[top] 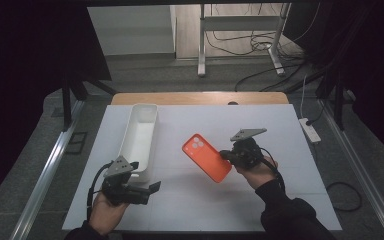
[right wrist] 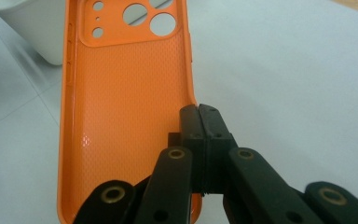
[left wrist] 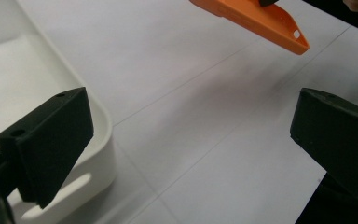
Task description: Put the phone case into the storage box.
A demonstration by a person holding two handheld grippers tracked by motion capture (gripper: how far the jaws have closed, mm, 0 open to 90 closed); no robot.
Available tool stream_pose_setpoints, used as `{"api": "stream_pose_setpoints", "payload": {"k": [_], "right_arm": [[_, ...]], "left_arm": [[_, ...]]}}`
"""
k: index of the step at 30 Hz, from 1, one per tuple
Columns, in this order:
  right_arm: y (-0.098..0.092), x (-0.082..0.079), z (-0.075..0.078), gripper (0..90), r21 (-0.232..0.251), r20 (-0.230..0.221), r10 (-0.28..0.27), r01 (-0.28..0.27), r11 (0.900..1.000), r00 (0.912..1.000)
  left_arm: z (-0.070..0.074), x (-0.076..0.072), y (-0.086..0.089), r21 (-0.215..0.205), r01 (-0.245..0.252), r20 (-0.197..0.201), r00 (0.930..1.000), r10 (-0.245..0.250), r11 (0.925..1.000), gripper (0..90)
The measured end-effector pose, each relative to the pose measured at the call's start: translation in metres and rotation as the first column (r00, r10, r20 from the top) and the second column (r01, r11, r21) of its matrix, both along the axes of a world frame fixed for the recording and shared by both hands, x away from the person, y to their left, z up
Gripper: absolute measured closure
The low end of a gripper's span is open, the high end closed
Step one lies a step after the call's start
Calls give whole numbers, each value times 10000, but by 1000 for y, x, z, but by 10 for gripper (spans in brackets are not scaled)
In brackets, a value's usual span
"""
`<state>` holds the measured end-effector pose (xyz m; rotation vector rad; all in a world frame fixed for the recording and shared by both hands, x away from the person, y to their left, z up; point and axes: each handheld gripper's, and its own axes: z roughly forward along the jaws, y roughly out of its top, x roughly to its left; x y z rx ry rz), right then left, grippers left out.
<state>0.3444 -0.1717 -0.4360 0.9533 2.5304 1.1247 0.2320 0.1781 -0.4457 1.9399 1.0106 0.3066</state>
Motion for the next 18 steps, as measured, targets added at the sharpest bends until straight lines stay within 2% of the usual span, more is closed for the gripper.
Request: {"api": "stream_pose_setpoints", "payload": {"k": [4,10,18], "right_arm": [[-2,-5,3,894,106,172,-8,7,9999,9999],[-4,-11,6,894,222,344,-82,75,9997,9994],[-7,-18,7,894,665,540,-213,177,9976,9983]], "left_arm": [[0,11,-11,-376,255,-245,9994,-264,9990,1],[-2,21,-23,-581,490,-457,9976,-517,9971,1],[1,35,-41,-947,771,-623,9946,-832,9925,1]]}}
